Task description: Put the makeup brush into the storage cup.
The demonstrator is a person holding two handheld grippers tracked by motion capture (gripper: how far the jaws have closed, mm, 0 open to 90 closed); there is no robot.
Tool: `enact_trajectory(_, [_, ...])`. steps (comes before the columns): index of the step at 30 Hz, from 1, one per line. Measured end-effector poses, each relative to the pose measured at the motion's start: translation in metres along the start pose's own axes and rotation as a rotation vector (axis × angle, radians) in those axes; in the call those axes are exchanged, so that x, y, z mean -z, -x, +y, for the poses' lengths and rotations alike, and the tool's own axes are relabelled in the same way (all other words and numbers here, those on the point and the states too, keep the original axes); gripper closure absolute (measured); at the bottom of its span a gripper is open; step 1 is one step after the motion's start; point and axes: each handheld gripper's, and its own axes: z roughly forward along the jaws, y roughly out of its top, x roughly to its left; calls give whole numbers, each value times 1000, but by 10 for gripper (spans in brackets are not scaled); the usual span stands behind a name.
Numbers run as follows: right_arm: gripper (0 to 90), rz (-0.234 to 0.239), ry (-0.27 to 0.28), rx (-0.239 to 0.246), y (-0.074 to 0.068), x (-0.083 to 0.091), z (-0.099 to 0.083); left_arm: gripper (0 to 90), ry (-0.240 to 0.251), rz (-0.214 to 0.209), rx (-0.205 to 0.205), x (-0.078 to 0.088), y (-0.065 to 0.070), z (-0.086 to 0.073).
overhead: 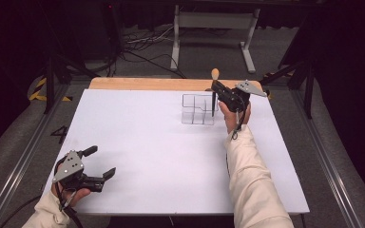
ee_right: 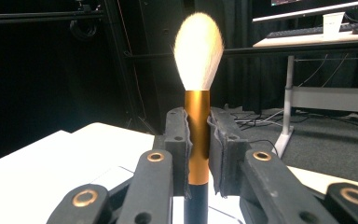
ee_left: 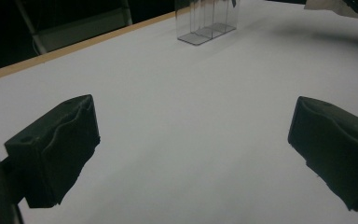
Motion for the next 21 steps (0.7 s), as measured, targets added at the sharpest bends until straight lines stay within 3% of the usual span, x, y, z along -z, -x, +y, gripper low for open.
enact_trajectory(21, [792, -3, -20, 8, 0, 1, -2, 27, -6, 3, 5, 0, 0, 0])
